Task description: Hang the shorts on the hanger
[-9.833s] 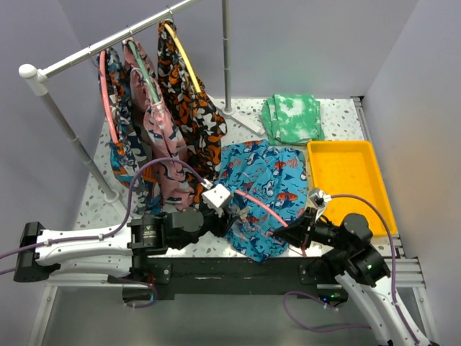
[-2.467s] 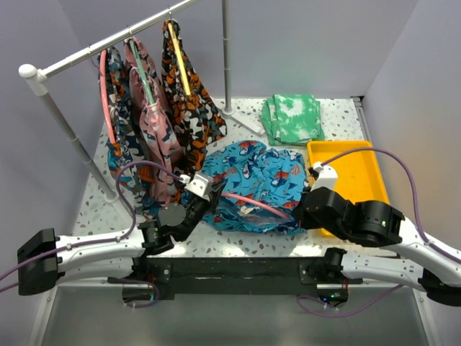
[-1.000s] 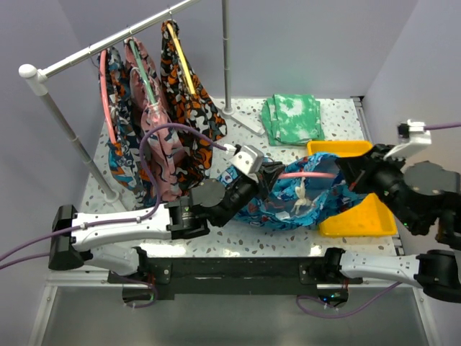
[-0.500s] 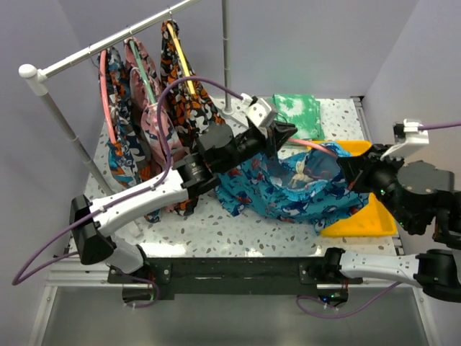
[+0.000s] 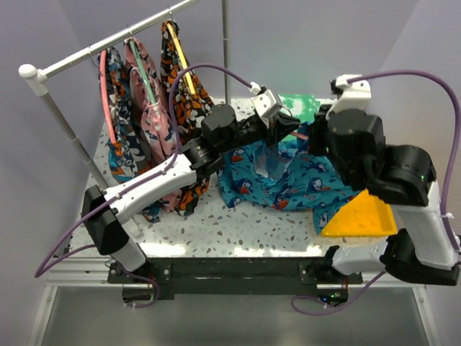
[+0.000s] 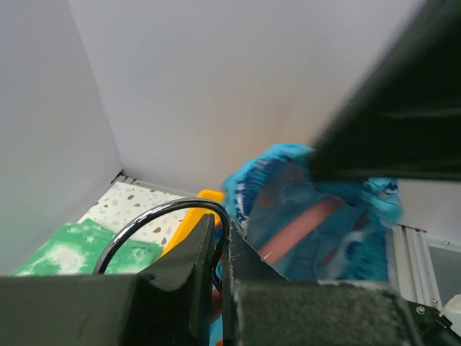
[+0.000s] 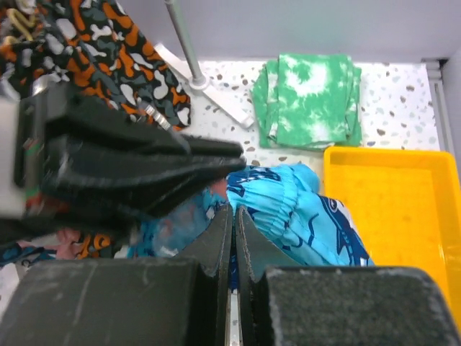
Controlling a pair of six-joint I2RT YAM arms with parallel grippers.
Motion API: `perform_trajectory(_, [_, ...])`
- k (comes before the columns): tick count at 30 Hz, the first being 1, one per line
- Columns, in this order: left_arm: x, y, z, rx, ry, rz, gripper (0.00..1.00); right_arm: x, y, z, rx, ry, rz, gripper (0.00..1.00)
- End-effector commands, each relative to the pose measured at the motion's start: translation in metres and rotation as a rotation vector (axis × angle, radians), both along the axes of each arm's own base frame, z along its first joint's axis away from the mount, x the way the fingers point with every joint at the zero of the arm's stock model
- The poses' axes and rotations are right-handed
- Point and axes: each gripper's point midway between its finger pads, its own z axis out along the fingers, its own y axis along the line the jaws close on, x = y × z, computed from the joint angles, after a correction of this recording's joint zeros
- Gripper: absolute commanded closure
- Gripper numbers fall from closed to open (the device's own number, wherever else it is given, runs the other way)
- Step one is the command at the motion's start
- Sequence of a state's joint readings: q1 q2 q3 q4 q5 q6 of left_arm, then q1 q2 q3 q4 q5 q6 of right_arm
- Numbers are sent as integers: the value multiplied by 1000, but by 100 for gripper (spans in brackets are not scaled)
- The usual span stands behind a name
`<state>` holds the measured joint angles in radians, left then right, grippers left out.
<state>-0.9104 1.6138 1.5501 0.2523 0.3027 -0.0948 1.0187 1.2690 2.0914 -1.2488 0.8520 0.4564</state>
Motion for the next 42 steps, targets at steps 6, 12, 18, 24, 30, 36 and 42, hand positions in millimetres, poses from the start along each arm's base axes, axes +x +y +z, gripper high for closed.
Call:
perform_trajectory(6, [3, 14, 64, -144, -101, 49, 100, 41, -7, 1, 175, 90, 45, 100])
perform_trajectory(12, [24, 33, 95, -152, -145, 18, 100, 24, -39, 15, 174, 29, -47, 100])
perform_trajectory(18, [19, 20, 99, -78, -189, -73, 100, -4, -58, -1, 234, 0, -64, 100])
perform_trajectory(24, [-4, 5, 78, -24, -198, -253, 100, -2, -59, -3, 198, 21, -68, 93])
perform_trajectory(30, [-15, 4, 61, 6, -202, -323, 100, 3, -47, 12, 166, -8, 14, 73])
perform_trajectory(36, [-8, 26, 65, -45, -196, -363, 100, -32, -24, 13, 178, -41, 269, 53])
perform_trajectory(42, [0, 52, 65, -102, -134, -457, 100, -63, -40, -2, 98, -106, 349, 44])
